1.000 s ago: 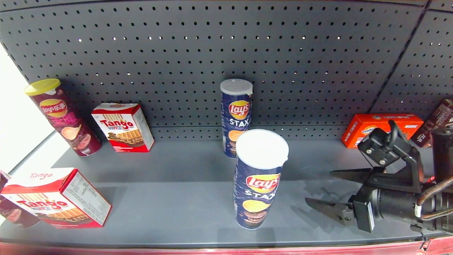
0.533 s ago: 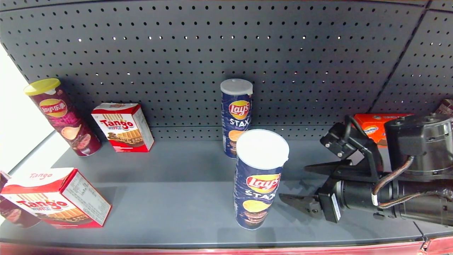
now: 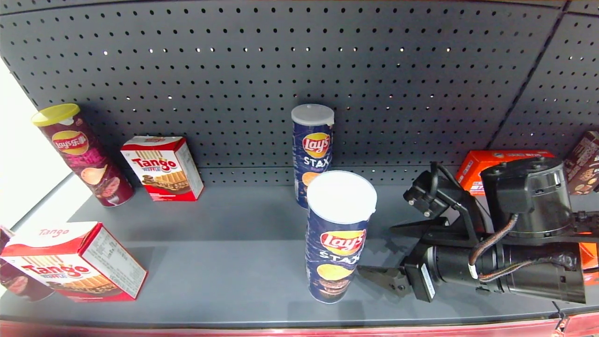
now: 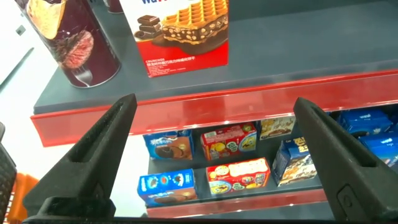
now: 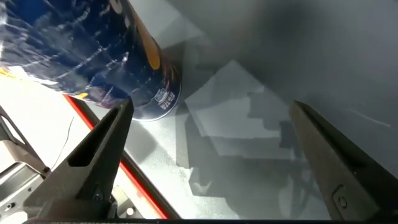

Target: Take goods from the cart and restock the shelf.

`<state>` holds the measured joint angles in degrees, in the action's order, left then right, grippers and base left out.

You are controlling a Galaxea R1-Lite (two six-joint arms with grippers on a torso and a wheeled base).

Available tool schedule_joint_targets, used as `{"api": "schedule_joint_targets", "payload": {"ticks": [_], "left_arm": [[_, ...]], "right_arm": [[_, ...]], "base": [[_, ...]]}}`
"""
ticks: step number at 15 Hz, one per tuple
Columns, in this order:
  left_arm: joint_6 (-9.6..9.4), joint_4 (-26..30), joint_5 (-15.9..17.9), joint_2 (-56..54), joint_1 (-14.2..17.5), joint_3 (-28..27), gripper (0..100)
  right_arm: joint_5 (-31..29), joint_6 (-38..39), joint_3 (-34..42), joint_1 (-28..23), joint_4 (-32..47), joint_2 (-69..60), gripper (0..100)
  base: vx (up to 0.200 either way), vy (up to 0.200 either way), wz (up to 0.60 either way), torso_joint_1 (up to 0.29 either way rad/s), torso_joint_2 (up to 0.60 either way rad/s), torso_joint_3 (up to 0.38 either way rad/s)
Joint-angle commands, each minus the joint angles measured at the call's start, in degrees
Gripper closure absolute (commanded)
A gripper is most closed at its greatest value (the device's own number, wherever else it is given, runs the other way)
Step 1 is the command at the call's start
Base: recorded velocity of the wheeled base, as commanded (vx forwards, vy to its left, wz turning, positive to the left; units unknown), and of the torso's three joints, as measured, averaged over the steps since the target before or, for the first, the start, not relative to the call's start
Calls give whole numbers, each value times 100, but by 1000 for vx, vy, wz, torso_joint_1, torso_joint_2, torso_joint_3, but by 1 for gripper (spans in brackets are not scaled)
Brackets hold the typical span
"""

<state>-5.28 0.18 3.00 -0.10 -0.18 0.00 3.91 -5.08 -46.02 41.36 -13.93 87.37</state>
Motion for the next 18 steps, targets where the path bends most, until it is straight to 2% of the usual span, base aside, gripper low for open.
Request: {"api": "schedule_joint_targets", "payload": {"ticks": [1, 6, 14, 18], "left_arm": [[1, -1, -1, 10, 1, 0, 0], [9, -1, 8, 10, 1, 0, 0], [27, -1, -1, 10, 1, 0, 0], [27, -1, 8, 10, 1, 0, 0]], "right_arm": [[4, -1, -56, 30, -4, 26, 0], [4, 7, -83, -76, -4, 17, 0], [4, -1, -302, 162, -4, 254, 0], [4, 7, -276, 118, -4, 193, 0]], "base": [[0, 0, 0, 0, 0, 0], [0, 0, 0, 0, 0, 0], [0, 0, 0, 0, 0, 0], [0, 0, 0, 0, 0, 0]]}}
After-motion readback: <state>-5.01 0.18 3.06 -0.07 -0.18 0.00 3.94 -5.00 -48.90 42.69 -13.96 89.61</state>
